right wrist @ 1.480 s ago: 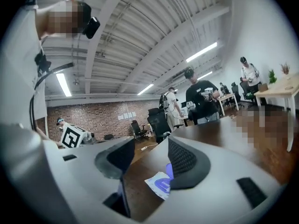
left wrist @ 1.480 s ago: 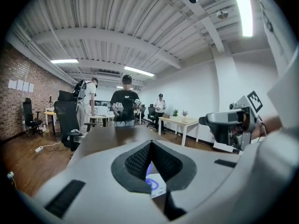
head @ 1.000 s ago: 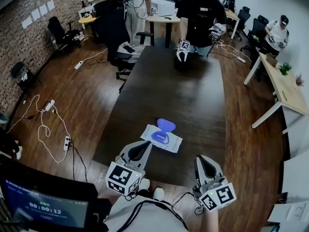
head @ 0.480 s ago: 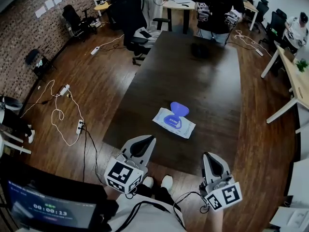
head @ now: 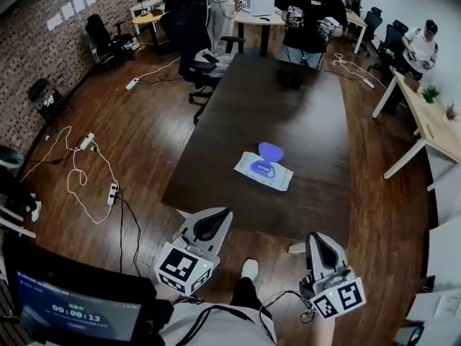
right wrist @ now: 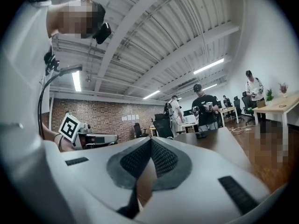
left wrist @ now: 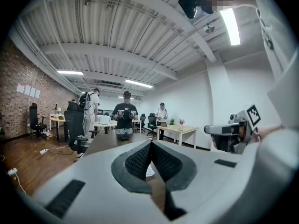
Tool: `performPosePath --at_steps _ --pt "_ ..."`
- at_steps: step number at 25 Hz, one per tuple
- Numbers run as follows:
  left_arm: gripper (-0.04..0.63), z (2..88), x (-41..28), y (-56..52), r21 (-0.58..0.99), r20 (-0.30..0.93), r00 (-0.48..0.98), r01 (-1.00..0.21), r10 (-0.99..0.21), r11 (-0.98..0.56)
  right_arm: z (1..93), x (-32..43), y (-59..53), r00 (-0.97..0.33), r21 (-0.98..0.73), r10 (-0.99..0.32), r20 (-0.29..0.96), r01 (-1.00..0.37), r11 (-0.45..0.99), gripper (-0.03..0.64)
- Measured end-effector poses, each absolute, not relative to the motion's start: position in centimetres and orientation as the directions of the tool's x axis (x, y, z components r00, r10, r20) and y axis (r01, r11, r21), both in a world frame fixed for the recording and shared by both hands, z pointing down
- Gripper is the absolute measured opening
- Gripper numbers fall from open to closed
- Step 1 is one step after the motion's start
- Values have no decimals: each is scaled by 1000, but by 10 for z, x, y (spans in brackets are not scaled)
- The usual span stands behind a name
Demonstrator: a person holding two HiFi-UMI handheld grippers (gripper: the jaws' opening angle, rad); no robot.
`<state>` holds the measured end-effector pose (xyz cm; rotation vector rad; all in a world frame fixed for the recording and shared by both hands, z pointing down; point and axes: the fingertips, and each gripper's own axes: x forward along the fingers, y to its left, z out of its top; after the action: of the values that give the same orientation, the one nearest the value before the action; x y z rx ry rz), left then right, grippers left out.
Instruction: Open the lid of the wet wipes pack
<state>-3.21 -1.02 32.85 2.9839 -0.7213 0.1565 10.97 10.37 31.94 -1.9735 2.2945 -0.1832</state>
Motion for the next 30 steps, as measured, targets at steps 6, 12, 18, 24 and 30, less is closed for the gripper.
performPosePath --at_steps 6,12,18,24,30 --pt "2 323 -131 49 49 87 899 -434 -429 -899 318 14 181 -64 -160 -998 -14 -985 65 6" --pt "2 311 -199 103 55 58 910 -413 -410 -909 305 -55 261 4 -171 -1000 -29 -985 1 6" --pt "2 291 -216 146 50 33 920 -392 -391 -919 279 -70 311 21 -142 -998 -56 -990 -13 6" --pt "2 285 -209 183 67 30 915 -403 -402 -913 266 -69 344 -19 -104 -999 -49 -994 24 6" --pt "2 294 -195 225 70 31 912 -410 -409 -909 279 -59 385 -29 -80 -999 -39 -996 32 6"
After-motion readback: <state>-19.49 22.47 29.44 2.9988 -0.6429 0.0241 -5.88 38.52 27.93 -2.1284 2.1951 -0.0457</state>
